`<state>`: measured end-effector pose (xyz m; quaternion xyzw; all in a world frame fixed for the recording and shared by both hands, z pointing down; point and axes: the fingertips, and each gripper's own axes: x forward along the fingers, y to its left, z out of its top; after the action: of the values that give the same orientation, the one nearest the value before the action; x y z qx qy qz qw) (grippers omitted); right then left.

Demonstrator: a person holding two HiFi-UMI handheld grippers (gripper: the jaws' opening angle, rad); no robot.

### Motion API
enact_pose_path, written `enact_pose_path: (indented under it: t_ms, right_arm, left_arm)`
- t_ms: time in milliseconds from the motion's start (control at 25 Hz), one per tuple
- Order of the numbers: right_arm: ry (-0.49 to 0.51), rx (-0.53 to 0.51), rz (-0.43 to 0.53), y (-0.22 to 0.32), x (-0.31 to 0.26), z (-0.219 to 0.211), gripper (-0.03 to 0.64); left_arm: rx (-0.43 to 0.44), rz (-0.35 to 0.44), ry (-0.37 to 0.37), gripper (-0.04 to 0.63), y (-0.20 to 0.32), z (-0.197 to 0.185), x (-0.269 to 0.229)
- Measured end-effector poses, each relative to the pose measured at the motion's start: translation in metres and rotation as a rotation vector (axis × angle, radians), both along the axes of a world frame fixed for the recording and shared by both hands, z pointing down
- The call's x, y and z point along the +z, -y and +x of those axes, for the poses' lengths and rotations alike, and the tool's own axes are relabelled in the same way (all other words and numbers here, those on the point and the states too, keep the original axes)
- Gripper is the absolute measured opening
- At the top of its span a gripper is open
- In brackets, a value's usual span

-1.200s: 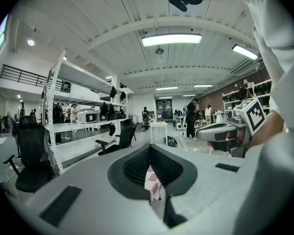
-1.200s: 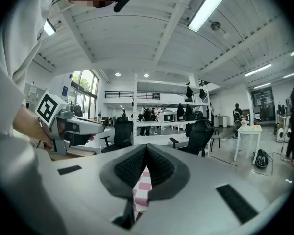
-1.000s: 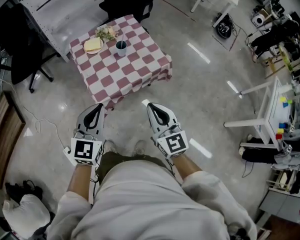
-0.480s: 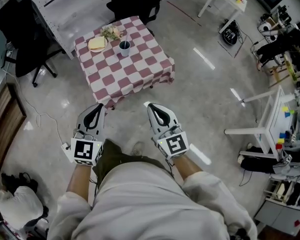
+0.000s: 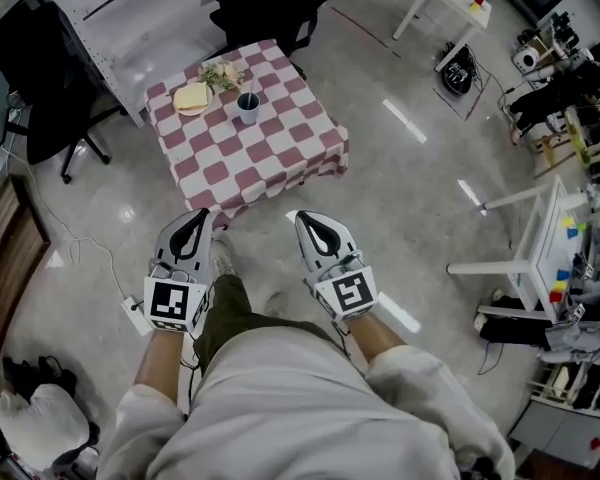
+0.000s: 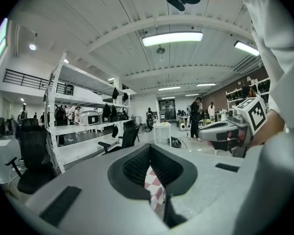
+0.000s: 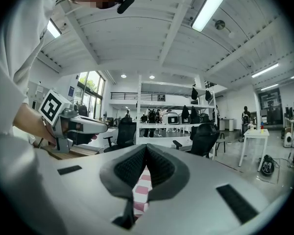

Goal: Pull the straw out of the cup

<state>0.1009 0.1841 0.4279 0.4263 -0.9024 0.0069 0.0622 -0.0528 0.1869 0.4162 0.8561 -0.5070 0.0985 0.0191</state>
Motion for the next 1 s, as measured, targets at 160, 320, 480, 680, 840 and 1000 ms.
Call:
enact_pose_path:
  t_ms: [160,320,480,680,840,1000]
  right_arm:
    - [-0.009,0.022,0.007,0.022,-0.002,-0.007,0.003]
    - [-0.019,0.056,0.001,0.052,0.000,-0.014,0.003]
    - [-0.028,0.084,-0.001,0.087,0.000,-0.026,0.003]
    - [-0.035,0.121,0.001,0.132,-0.002,-0.049,0.003]
    - [-0.044,0.149,-0.008,0.160,-0.002,-0.064,0.003]
    - [-0.036,0.172,-0.014,0.182,-0.002,-0.074,0.003]
  left_arm:
    - [0.024,0.015,-0.016,0.003,0.028,-0.005,-0.001]
    - [0.054,0.015,-0.028,0.003,0.063,-0.014,0.001]
    - [0.082,0.006,-0.038,0.003,0.100,-0.026,0.004]
    - [0.128,-0.004,-0.044,0.003,0.147,-0.045,0.006]
    - [0.160,-0.015,-0.050,0.003,0.173,-0.058,0.005]
    - [0.178,-0.021,-0.050,0.003,0.193,-0.068,0.004]
